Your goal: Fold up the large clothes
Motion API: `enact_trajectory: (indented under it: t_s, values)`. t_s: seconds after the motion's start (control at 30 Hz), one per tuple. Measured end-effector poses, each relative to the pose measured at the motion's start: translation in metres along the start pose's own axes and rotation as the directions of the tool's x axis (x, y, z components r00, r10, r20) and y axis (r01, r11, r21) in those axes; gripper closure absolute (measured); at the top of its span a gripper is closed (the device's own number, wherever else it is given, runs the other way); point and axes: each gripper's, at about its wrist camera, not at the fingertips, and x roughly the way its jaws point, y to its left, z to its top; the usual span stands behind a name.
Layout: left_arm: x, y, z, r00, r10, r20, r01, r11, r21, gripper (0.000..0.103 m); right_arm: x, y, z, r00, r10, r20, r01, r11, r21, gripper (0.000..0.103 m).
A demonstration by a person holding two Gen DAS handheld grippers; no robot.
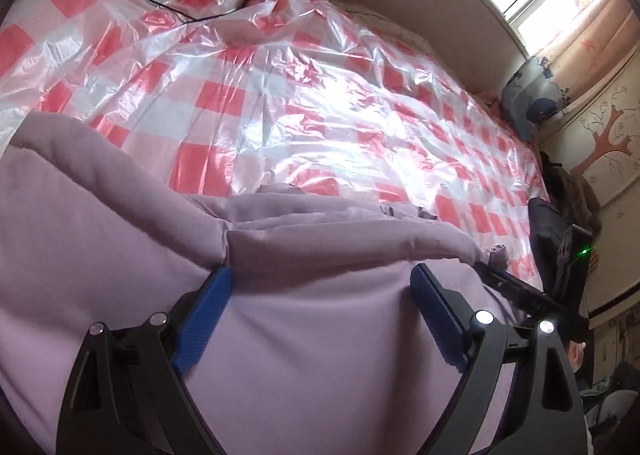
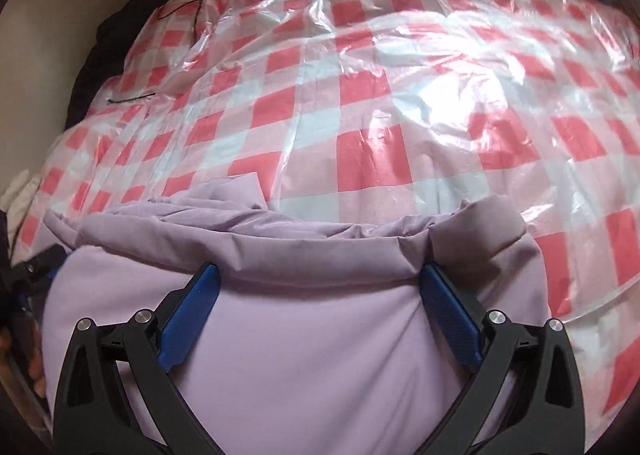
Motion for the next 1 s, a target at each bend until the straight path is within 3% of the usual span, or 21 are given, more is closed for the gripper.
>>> enact_trajectory:
  t_s: [0.13,0.2,0.3,0.37,0.43,0.5,0.53,0.63,0.73,0.8,0.9,1.0]
  values:
    - [0.005,-0.010,0.004,0.997,0.061,-0.042,-0.060,0.998,0.031,0.016,0.000,0.006,0.006,0.996,-0.065,-0.058,0.063,0.997,-0.036,0.007]
    - [-0.021,-0.012,0.006,1.000,0.024,-0.015,-0.024,1.000,0.006,0.016,-0.024,0.025,0.007,0.994,-0.099,0.045,0.102,0.993,-0.067,0.007]
    - [-0.060,-0.021,0.007,0.998,0.022,0.063,-0.024,0.999,0.035,0.016,-0.046,0.067,0.008,0.991,-0.004,0.134,0.031,0.979,-0.200,0.007]
    - [-0.061,-0.017,0.009,0.996,0.051,0.076,-0.055,0.997,0.046,0.016,-0.028,0.091,0.010,0.996,-0.032,0.084,0.054,0.958,-0.281,0.007]
    - [-0.043,-0.002,0.010,0.996,0.081,0.047,-0.082,0.996,0.018,0.016,0.011,0.093,0.011,0.993,-0.115,0.004,0.111,0.948,-0.297,0.007]
    - [-0.021,0.016,0.009,0.998,0.059,0.018,-0.059,0.998,-0.020,0.016,0.043,0.068,0.014,0.996,-0.034,-0.085,0.017,0.981,-0.191,0.007]
    - [-0.010,0.021,0.009,0.998,0.056,0.010,-0.055,0.998,-0.034,0.016,0.049,0.054,0.018,0.996,0.011,-0.084,-0.021,0.992,-0.124,0.007]
    - [0.016,0.018,0.010,0.996,0.083,-0.025,-0.083,0.996,-0.011,0.014,0.066,0.035,0.024,0.991,0.040,-0.127,-0.048,0.997,-0.061,0.007]
    - [0.011,0.004,0.006,0.990,0.136,-0.032,-0.134,0.989,0.055,0.014,0.056,0.036,0.028,0.988,0.023,-0.150,-0.035,0.996,-0.083,0.007]
    - [-0.016,-0.001,0.000,0.992,0.123,0.006,-0.123,0.991,0.055,0.014,0.025,0.041,0.026,0.995,0.000,-0.100,-0.009,0.996,-0.086,0.007]
    - [-0.066,-0.007,-0.018,0.993,0.096,0.070,-0.101,0.993,0.066,0.014,-0.039,0.049,0.008,0.999,-0.009,0.042,0.015,0.992,-0.127,0.007]
    - [-0.099,-0.007,-0.042,0.983,0.136,0.121,-0.148,0.984,0.096,0.014,-0.077,0.038,-0.018,0.980,-0.112,0.162,0.140,0.975,-0.171,0.007]
